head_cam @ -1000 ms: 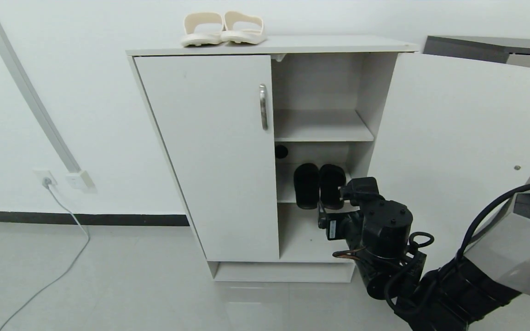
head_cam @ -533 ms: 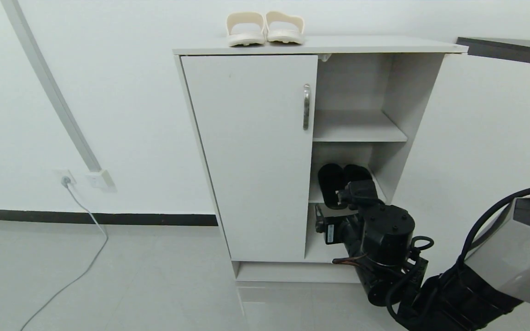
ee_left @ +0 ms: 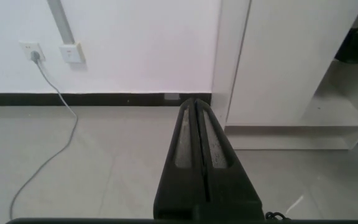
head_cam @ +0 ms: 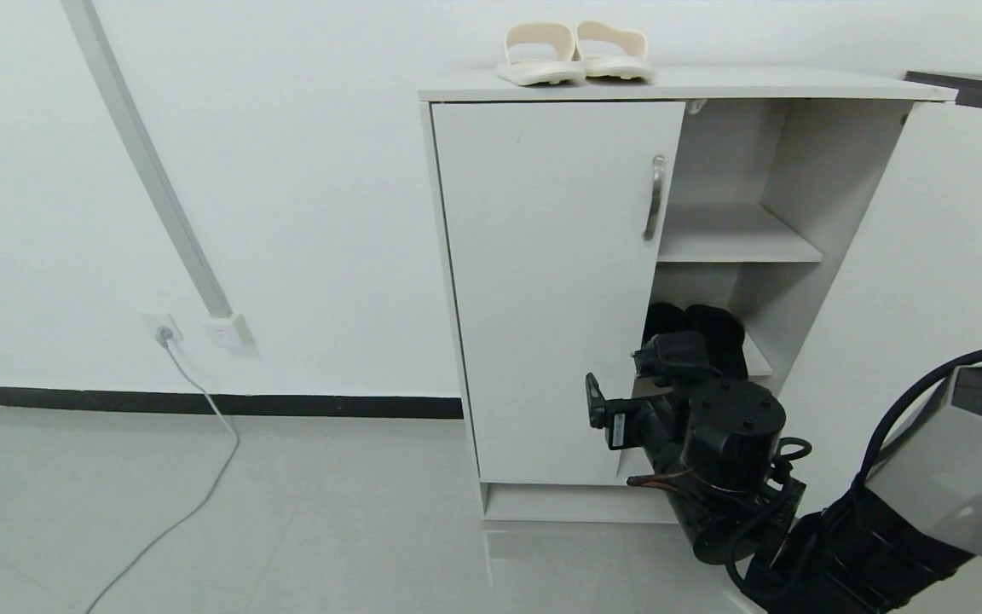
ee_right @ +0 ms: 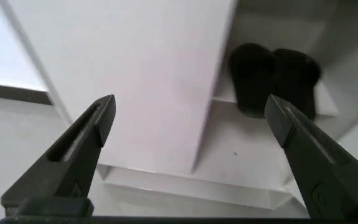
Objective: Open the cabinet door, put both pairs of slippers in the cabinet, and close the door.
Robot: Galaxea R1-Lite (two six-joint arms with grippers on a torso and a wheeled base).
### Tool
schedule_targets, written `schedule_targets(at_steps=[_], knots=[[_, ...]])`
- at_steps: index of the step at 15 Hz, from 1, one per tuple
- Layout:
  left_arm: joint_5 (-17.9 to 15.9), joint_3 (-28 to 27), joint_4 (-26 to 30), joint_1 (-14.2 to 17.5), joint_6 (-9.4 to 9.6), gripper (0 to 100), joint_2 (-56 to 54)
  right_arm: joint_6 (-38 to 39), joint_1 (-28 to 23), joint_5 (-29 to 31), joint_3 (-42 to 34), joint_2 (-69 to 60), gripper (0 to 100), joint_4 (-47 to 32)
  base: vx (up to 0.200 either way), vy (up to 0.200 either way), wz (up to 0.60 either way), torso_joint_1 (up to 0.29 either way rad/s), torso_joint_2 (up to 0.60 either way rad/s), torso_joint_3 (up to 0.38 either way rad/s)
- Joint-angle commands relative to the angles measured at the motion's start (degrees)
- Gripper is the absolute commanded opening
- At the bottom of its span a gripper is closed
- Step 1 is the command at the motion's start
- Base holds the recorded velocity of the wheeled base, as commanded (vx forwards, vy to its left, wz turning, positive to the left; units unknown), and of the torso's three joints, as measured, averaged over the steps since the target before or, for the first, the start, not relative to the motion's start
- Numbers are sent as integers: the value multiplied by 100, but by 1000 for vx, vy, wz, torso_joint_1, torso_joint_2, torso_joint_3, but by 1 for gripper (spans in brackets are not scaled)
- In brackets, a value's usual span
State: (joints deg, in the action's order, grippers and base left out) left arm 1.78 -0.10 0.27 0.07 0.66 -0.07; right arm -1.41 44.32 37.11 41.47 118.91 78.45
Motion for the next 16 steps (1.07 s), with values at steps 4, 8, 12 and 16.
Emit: schedule_targets(at_steps=[4, 8, 12, 16], knots=[[7, 1, 0, 1, -4, 0, 7, -166, -47, -19, -157, 36, 100, 109, 0, 0, 0, 0, 0, 0], [42, 1, 0, 1, -4, 0, 7, -184, -56, -19, -157, 62, 100, 109, 0, 0, 0, 0, 0, 0], [42, 1, 0, 1, -4, 0, 7, -184, -64, -19, -148, 80, 100, 109, 0, 0, 0, 0, 0, 0], [42, 1, 0, 1, -4, 0, 7, -193, -82, -19, -139, 142, 100, 109, 0, 0, 0, 0, 0, 0]])
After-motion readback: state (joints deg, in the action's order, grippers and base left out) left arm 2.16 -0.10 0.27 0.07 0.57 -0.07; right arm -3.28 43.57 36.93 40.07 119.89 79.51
